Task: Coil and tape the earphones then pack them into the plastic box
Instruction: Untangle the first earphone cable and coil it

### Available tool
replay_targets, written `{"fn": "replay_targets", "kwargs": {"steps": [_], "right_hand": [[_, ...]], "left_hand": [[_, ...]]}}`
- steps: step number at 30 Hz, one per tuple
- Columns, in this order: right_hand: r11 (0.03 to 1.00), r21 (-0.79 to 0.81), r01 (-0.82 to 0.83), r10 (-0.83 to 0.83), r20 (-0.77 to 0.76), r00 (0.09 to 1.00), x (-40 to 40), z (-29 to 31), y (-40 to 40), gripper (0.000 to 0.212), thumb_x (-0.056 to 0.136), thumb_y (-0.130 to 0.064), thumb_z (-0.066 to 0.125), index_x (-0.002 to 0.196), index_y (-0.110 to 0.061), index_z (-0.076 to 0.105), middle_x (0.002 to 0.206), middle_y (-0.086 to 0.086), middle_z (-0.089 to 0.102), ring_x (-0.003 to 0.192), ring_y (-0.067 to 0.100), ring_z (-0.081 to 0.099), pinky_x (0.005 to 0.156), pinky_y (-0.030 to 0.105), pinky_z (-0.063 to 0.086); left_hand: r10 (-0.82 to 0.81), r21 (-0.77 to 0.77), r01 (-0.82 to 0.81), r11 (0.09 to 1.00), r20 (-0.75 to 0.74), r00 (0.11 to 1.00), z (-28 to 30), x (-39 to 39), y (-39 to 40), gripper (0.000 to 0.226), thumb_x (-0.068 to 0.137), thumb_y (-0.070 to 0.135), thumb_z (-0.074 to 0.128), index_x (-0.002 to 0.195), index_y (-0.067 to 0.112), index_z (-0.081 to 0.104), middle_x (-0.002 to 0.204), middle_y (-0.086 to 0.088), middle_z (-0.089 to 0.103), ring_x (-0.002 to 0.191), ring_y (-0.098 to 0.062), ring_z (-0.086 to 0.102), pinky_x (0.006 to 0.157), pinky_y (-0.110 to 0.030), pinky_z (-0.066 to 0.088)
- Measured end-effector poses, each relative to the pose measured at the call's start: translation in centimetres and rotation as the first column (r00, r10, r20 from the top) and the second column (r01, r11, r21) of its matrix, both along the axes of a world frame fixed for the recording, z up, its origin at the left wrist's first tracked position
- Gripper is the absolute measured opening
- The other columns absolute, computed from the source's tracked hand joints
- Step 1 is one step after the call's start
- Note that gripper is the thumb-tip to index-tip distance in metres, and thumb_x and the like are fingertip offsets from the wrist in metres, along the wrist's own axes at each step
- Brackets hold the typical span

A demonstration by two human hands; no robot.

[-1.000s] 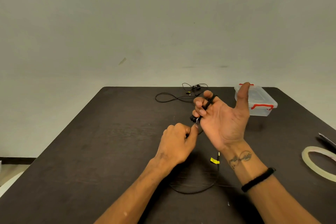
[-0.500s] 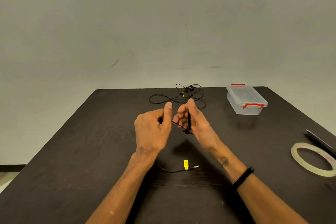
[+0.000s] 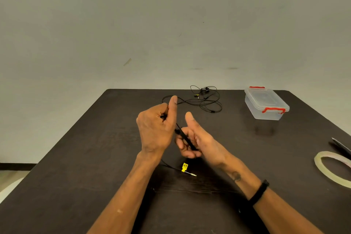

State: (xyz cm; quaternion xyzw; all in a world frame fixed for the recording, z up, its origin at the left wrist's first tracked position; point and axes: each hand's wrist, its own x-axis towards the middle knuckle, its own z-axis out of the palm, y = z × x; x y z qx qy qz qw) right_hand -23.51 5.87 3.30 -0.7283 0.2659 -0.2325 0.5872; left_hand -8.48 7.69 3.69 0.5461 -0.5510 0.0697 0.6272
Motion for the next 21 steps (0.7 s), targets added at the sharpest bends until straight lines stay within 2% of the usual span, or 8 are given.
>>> {"fn": "replay_targets", "kwargs": {"steps": [2,5,8,11,13,17,19,21], "right_hand": [[0.985,0.142,-0.099,0.095,0.04,0.995,-0.1,0.4,-0.1,0.095,0.083,-0.095,0.014,0.075,-0.009,0.055,0.054,0.005,0.041,0.048,0.019,0.03,0.051,0.027,0.025],[0.922,0.292,-0.253,0.212,0.166,0.963,-0.3,1.2,-0.3,0.097,0.088,-0.089,-0.001,0.075,-0.007,0.05,0.054,0.006,0.038,0.052,0.025,0.016,0.058,0.039,0.021],[0.852,0.401,-0.335,0.219,0.307,0.926,-0.7,1.9,-0.4,0.095,0.087,-0.091,0.0,0.077,-0.009,0.047,0.058,0.005,0.036,0.053,0.024,0.011,0.06,0.039,0.024],[0.8,0.459,-0.386,0.167,0.448,0.878,-0.9,2.2,-0.7,0.091,0.087,-0.093,0.008,0.083,-0.01,0.047,0.064,0.008,0.04,0.055,0.024,0.017,0.063,0.039,0.026],[0.789,0.464,-0.403,0.119,0.528,0.841,-1.0,2.2,-0.7,0.089,0.088,-0.092,0.013,0.087,-0.011,0.048,0.07,0.011,0.045,0.058,0.024,0.024,0.067,0.039,0.031],[0.788,0.479,-0.387,-0.029,0.655,0.755,-1.3,2.1,-1.0,0.088,0.09,-0.091,0.023,0.095,-0.008,0.052,0.085,0.019,0.052,0.07,0.028,0.045,0.074,0.042,0.036],[0.789,0.504,-0.352,-0.14,0.705,0.696,-1.5,2.1,-1.2,0.087,0.089,-0.09,0.031,0.099,-0.007,0.054,0.092,0.021,0.057,0.078,0.03,0.053,0.079,0.041,0.041],[0.804,0.528,-0.274,-0.268,0.733,0.625,-1.9,2.1,-1.6,0.086,0.088,-0.089,0.035,0.1,-0.007,0.056,0.097,0.022,0.061,0.084,0.031,0.058,0.084,0.041,0.046]], "left_hand": [[-0.008,-0.003,0.008,1.0,-0.001,1.0,0.1,0.1,0.1,0.066,0.104,0.036,0.065,0.049,0.021,0.031,0.042,0.01,0.028,0.039,-0.012,0.027,0.045,-0.024,0.022],[-0.026,0.023,0.026,0.999,-0.022,0.999,0.0,0.1,0.0,0.067,0.103,0.04,0.063,0.05,0.022,0.028,0.043,0.01,0.025,0.041,-0.011,0.024,0.046,-0.023,0.021],[-0.036,0.118,0.043,0.992,-0.061,0.997,-0.5,0.4,-0.4,0.071,0.103,0.049,0.06,0.051,0.011,0.031,0.044,0.001,0.027,0.045,-0.011,0.024,0.048,-0.031,0.023],[-0.084,0.253,0.093,0.963,-0.046,0.995,-1.0,0.3,-0.8,0.071,0.103,0.054,0.057,0.052,0.009,0.041,0.044,0.002,0.031,0.046,-0.011,0.028,0.049,-0.031,0.026],[-0.12,0.347,0.129,0.929,-0.048,0.992,-1.6,0.0,-1.0,0.065,0.104,0.054,0.055,0.053,0.014,0.051,0.044,-0.001,0.042,0.047,-0.012,0.035,0.051,-0.035,0.035],[-0.143,0.515,0.132,0.847,-0.018,0.99,-2.3,-0.6,-0.8,0.044,0.099,0.03,0.064,0.057,0.022,0.056,0.056,-0.005,0.064,0.058,-0.028,0.061,0.058,-0.041,0.046],[-0.139,0.572,0.094,0.815,0.035,0.99,-2.2,-1.1,-0.5,0.044,0.097,0.028,0.064,0.056,0.02,0.052,0.055,-0.007,0.059,0.065,-0.038,0.06,0.06,-0.041,0.044],[-0.156,0.595,0.06,0.801,0.111,0.981,-2.3,-2.0,-0.2,0.047,0.096,0.029,0.061,0.054,0.016,0.046,0.048,-0.003,0.047,0.061,-0.039,0.054,0.059,-0.042,0.045]]}}
